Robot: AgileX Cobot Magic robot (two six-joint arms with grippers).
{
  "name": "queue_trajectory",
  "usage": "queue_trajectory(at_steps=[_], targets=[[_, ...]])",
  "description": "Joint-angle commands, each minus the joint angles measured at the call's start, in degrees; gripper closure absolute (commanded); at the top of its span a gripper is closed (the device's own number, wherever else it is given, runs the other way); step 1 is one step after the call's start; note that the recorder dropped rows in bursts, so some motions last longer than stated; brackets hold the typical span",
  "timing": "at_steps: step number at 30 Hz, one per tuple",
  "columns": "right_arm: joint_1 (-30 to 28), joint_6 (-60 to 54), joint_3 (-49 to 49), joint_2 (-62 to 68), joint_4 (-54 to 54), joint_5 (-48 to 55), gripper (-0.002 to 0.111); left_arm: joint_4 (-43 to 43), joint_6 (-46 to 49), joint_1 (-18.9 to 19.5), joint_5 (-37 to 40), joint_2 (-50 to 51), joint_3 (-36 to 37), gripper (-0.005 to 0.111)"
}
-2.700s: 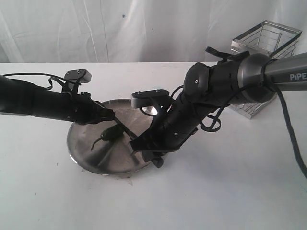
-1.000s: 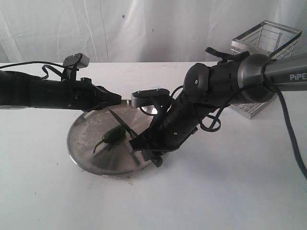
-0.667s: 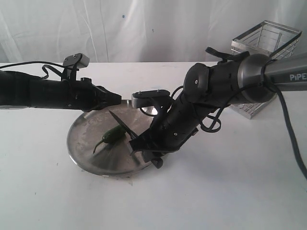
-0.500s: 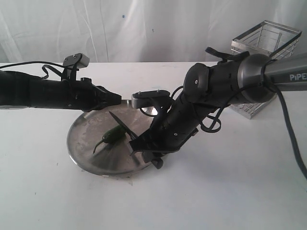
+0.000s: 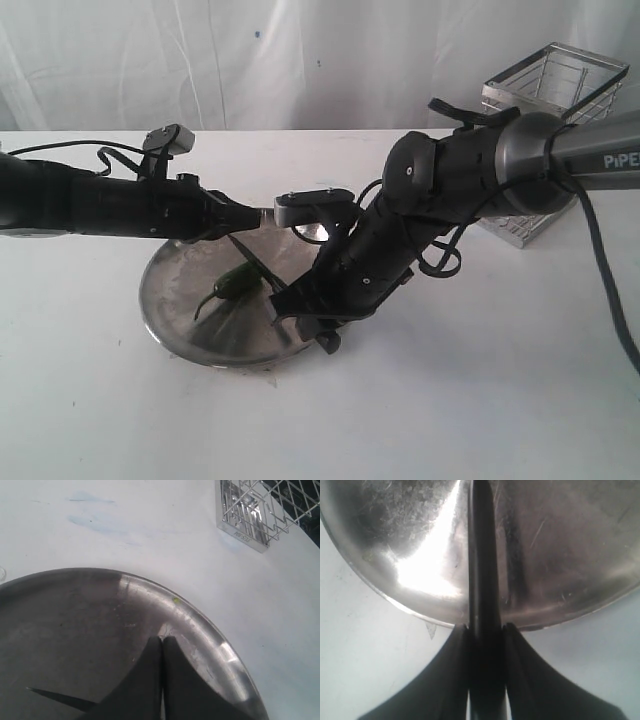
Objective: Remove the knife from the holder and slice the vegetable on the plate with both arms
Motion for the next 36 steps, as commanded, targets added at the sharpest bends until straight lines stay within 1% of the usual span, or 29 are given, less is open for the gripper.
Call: queue_trajectory(at_steps=[1, 9, 11, 15, 18, 27, 31, 36], targets=[[0.08, -0.02, 0.13, -0.05, 0.02, 0.35, 0.108, -1.24, 0.31, 0.13, 1.52, 0.85, -0.60, 0.107], [0.08, -0.02, 0.13, -0.05, 0.02, 0.35, 0.108, -1.24, 0.44, 0.13, 0.60, 5.07, -0.60, 0.107], [0.08, -0.02, 0.13, -0.05, 0.02, 0.35, 0.108, -1.24, 0.44, 0.13, -0.73, 5.38, -0.60, 0.107], [0.08, -0.02, 0.13, -0.05, -0.18, 0.22, 0.108, 4.37, -0.26, 0.13, -6.21, 5.47, -0.60, 0.107], [0.08, 0.36, 0.13, -0.05, -1.03, 0.12, 0.108, 7.27, -3.67, 0.13, -8.20, 5.47, -0.60, 0.107], [0.08, 0.35, 0.13, 1.56, -1.40, 0.91, 0.108, 9.71, -4.31, 0.13, -7.68, 5.47, -0.60, 0.107], [0.08, 0.35, 0.13, 4.07, -1.38, 2.63, 0.108, 9.71, -4.31, 0.13, -7.68, 5.47, -0.60, 0.107], [0.08, 0.35, 0.13, 5.29, -1.53, 1.85, 0.108, 9.71, -4.31, 0.13, -7.68, 5.47, -0.60, 0.107]])
